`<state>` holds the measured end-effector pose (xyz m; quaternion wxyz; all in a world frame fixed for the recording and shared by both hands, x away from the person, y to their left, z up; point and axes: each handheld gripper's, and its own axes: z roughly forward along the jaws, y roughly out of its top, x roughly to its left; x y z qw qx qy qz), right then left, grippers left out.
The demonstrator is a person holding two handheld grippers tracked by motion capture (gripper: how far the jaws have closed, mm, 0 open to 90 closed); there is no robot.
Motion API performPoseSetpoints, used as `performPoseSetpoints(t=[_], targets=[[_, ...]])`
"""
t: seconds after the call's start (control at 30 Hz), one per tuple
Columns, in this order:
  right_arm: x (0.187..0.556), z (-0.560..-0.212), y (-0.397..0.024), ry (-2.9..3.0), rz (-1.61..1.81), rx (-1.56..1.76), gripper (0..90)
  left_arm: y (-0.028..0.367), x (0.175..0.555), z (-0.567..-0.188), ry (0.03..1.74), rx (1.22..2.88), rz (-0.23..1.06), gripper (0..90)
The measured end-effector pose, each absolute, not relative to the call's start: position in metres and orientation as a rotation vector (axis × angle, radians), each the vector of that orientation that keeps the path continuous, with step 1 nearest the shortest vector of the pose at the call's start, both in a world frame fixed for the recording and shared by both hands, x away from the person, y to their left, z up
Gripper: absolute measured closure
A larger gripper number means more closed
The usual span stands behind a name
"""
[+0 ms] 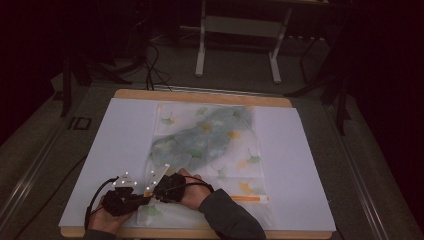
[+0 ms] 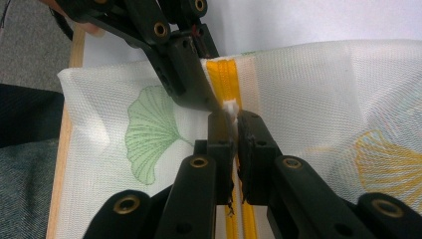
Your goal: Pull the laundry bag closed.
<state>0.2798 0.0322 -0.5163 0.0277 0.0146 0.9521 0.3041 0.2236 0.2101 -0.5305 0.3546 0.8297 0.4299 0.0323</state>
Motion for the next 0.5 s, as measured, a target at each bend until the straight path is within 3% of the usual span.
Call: performPoseSetpoints(t=[0.5], targets=[[0.2792,-0.5164,0.0307,2.935,0.918,0.050,85.2,0.2087,0.2199,-0.5252,1.107,2.137,0.128,86.5]])
